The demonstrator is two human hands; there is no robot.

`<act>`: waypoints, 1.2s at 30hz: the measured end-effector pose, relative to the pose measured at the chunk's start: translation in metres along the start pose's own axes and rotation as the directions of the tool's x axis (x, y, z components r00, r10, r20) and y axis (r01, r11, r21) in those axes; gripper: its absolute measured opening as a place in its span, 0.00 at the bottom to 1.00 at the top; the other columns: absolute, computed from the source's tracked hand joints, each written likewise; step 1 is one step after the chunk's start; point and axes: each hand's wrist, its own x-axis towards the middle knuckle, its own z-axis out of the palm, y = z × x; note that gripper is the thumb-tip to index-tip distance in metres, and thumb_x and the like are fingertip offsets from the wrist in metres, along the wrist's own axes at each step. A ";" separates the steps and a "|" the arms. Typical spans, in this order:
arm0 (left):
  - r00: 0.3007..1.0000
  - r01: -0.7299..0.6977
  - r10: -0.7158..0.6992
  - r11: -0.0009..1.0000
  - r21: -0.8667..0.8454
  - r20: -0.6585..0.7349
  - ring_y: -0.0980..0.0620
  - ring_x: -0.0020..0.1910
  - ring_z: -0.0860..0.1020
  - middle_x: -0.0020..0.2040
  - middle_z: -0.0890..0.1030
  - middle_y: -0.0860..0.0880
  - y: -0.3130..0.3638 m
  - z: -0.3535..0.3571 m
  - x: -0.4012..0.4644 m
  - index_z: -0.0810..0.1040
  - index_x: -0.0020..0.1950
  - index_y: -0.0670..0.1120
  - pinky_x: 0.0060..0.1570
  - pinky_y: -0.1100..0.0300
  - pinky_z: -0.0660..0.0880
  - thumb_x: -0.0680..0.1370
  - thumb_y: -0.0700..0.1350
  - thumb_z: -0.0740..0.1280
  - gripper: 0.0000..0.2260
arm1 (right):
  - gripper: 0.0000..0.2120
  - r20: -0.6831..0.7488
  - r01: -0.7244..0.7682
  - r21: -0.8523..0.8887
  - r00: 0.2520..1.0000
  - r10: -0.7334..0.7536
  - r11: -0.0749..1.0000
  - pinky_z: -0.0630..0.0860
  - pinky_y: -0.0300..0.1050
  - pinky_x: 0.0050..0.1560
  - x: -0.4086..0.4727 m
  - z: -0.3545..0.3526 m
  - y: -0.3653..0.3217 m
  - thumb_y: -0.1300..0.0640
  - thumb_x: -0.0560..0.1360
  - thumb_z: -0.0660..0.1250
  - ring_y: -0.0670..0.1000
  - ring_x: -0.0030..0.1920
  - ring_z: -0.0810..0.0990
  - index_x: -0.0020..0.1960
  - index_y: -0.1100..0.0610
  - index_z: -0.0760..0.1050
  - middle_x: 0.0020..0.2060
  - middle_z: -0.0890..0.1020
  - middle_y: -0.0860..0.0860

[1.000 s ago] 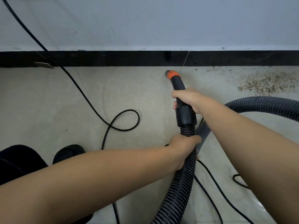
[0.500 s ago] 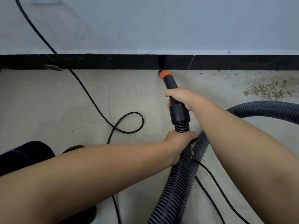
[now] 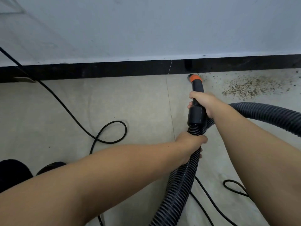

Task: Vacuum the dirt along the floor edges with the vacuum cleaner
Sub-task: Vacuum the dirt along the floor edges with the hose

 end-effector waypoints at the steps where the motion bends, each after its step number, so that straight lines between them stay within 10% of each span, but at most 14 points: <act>1: 1.000 -0.001 0.001 1.000 0.007 0.005 0.50 0.27 0.72 0.34 0.73 0.46 0.002 0.001 0.003 0.71 0.46 0.42 0.27 0.62 0.71 0.76 0.41 0.67 0.06 | 0.07 -0.010 0.000 0.010 1.000 0.000 1.000 0.77 0.42 0.31 0.003 -0.003 0.000 0.60 0.71 0.67 0.49 0.24 0.80 0.47 0.60 0.70 0.26 0.79 0.53; 26: 0.985 0.097 -0.137 0.943 0.319 0.103 0.50 0.23 0.72 0.32 0.73 0.45 0.012 -0.015 -0.003 0.71 0.43 0.40 0.23 0.63 0.73 0.77 0.43 0.66 0.08 | 0.06 -0.209 0.003 0.180 0.977 0.035 0.984 0.75 0.40 0.24 -0.003 -0.017 0.021 0.64 0.72 0.64 0.50 0.21 0.78 0.43 0.60 0.66 0.30 0.78 0.57; 32: 0.988 0.094 -0.138 0.892 0.443 0.068 0.52 0.22 0.74 0.32 0.74 0.45 0.042 -0.046 -0.016 0.71 0.44 0.41 0.24 0.64 0.74 0.77 0.45 0.66 0.09 | 0.09 -0.243 -0.016 0.241 0.967 0.076 0.970 0.80 0.56 0.52 -0.010 0.001 0.003 0.61 0.70 0.64 0.60 0.48 0.82 0.46 0.61 0.66 0.47 0.81 0.59; 36: 0.990 0.086 -0.128 0.873 0.481 0.056 0.51 0.24 0.73 0.27 0.74 0.46 0.058 -0.054 -0.014 0.70 0.42 0.41 0.26 0.62 0.75 0.77 0.45 0.66 0.09 | 0.08 -0.226 -0.004 0.294 0.971 0.074 0.956 0.80 0.56 0.52 -0.006 0.011 -0.010 0.61 0.70 0.65 0.58 0.44 0.83 0.42 0.60 0.65 0.37 0.81 0.57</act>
